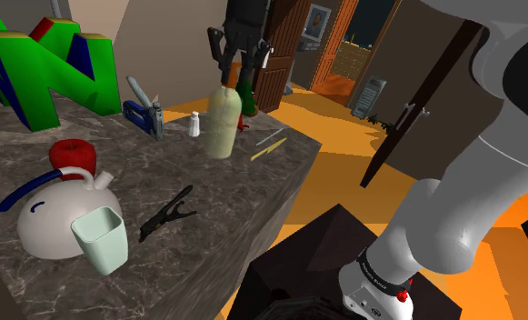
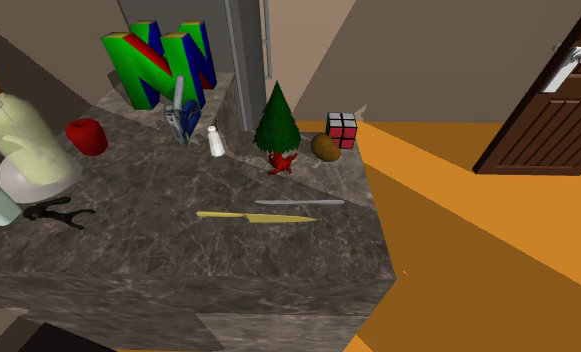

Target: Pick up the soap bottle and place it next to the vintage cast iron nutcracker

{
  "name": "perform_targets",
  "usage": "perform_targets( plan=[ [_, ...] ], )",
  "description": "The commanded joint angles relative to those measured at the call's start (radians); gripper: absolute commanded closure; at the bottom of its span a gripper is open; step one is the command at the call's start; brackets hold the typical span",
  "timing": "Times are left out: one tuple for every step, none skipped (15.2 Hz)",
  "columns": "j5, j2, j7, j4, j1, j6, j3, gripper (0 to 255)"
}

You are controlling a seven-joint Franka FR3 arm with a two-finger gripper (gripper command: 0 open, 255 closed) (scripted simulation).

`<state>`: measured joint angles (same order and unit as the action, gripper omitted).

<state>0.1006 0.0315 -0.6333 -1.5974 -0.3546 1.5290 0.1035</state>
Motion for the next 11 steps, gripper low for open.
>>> perform_targets(
  plan=[
    [0.001, 0.007, 0.005, -0.036, 0.001, 0.029, -0.001, 255],
    [0.001, 0.01, 0.006, -0.053, 0.001, 0.043, -0.001, 255],
    [0.001, 0.013, 0.008, -0.07, 0.001, 0.058, -0.001, 255],
    [0.001, 0.016, 0.009, -0.087, 0.001, 0.071, -0.001, 255],
    [0.002, 0.018, 0.01, -0.103, 0.001, 0.085, -0.001, 255],
    [0.002, 0.02, 0.012, -0.119, 0.001, 0.099, -0.001, 255],
    [0.002, 0.022, 0.013, -0.135, 0.001, 0.113, -0.001, 255],
    [0.003, 0.024, 0.014, -0.15, 0.0, 0.127, 0.0, 255],
    [0.003, 0.025, 0.015, -0.165, 0.0, 0.14, 0.0, 255],
    [0.003, 0.026, 0.017, -0.18, 0.0, 0.154, 0.0, 255],
    [0.004, 0.027, 0.018, -0.194, 0.0, 0.167, 0.0, 255]
  ],
)
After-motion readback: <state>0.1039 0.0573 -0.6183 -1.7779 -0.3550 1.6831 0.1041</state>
